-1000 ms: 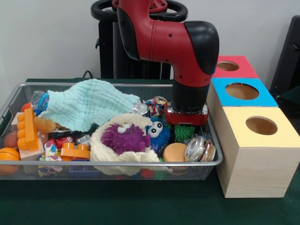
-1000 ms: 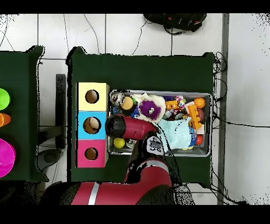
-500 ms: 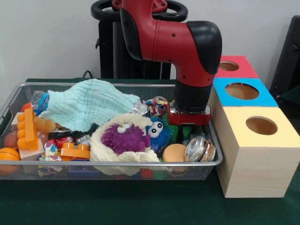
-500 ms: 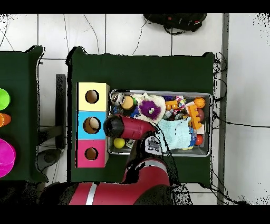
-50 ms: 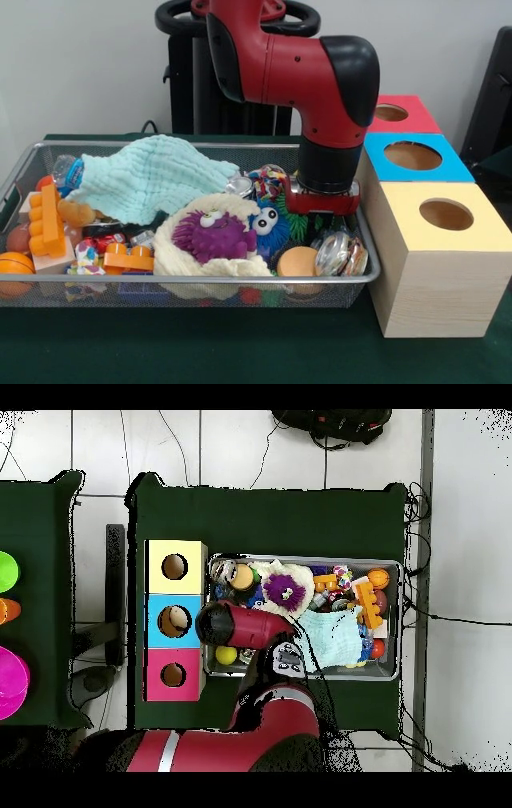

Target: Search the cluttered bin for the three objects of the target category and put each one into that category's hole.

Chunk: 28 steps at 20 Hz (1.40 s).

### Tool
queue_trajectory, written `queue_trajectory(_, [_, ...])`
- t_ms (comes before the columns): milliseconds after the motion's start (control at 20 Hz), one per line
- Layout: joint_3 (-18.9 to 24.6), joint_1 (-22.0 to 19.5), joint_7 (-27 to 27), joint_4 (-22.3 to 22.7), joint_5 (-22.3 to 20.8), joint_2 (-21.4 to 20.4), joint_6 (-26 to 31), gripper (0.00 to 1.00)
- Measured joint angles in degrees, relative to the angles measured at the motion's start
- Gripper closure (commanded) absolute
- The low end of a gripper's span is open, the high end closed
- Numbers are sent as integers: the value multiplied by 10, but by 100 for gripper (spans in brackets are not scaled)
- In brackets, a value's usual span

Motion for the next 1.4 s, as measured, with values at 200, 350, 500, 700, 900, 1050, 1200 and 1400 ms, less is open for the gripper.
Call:
queue_trajectory(200, [-2, 2, 0, 0, 0, 0, -1, 100])
queue_trajectory(350, [-2, 2, 0, 0, 0, 0, -1, 100])
queue_trajectory(500, [-2, 2, 0, 0, 0, 0, -1, 100])
queue_trajectory(700, [-2, 2, 0, 0, 1, -1, 4, 100])
queue_trajectory(900, [-1, 2, 0, 0, 4, -4, 16, 100])
queue_trajectory(1050, [-1, 2, 0, 0, 5, -9, 30, 100])
queue_trajectory(1200, [-4, 6, 0, -1, 5, -15, 44, 100])
queue_trajectory(1400, [-17, 25, 0, -5, 6, -21, 67, 100])
